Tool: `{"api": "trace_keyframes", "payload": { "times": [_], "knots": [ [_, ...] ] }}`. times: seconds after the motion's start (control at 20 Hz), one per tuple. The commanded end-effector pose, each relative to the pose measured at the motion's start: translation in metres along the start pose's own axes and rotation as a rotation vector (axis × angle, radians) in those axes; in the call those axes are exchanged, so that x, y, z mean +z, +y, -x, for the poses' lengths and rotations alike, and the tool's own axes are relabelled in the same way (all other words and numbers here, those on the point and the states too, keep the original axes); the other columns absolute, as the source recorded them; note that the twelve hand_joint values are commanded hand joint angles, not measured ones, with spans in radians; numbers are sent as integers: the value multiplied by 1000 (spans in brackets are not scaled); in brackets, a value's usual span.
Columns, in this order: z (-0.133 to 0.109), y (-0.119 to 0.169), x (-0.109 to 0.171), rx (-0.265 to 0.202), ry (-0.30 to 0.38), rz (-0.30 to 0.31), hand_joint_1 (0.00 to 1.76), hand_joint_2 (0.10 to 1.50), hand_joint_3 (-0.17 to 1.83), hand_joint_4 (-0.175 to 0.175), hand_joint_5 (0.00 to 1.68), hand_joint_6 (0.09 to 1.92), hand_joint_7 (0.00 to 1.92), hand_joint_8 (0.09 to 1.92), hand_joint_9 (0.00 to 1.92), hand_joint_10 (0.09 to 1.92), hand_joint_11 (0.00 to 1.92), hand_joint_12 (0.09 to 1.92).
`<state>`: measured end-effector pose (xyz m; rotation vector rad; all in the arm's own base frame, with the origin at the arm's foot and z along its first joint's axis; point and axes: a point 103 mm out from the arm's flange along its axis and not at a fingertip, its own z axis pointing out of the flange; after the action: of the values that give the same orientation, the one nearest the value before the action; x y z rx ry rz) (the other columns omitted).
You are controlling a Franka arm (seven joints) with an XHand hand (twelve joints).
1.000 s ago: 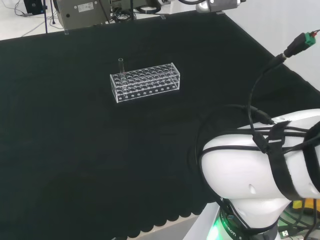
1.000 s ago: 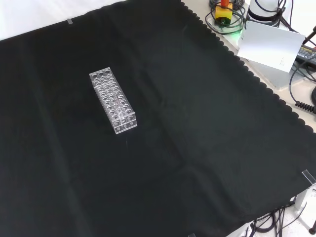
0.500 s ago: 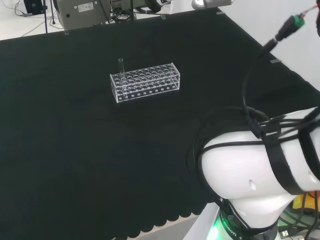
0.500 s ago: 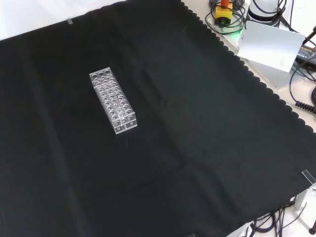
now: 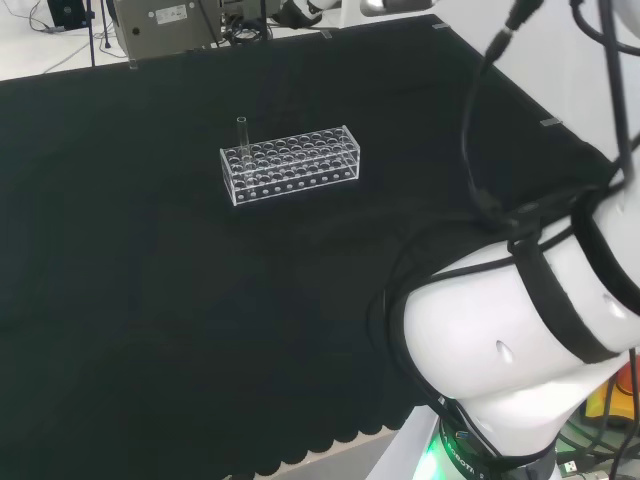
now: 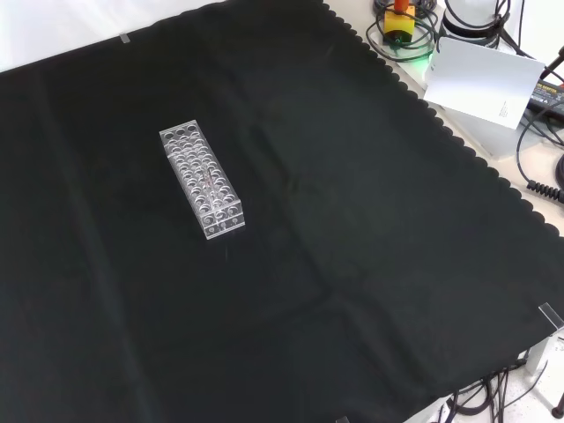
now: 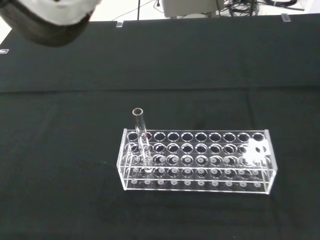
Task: Pick up the test tube.
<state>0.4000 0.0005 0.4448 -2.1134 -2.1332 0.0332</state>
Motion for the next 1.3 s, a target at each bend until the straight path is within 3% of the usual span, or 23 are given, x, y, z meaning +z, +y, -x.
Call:
{"api": "trace_keyframes", "payload": {
  "times": [0.05, 0.3, 0.6, 1.0, 1.3],
  "knots": [
    [-8, 61, 9, -72, 7, -15, 841, 686, 423, -117, 349, 108, 346, 890, 323, 930, 345, 1498],
    [-19, 93, 21, -110, -18, -56, 863, 676, 453, -120, 355, 123, 382, 891, 364, 917, 367, 1482],
    [-32, 122, 48, -112, -55, -99, 879, 664, 479, -123, 360, 141, 415, 892, 406, 907, 393, 1464],
    [-26, 161, 81, -127, -72, -170, 915, 631, 543, -128, 376, 227, 512, 875, 481, 874, 445, 1430],
    [-29, 191, 108, -134, -66, -194, 952, 604, 599, -133, 331, 520, 603, 860, 554, 841, 491, 1402]
  ]
}}
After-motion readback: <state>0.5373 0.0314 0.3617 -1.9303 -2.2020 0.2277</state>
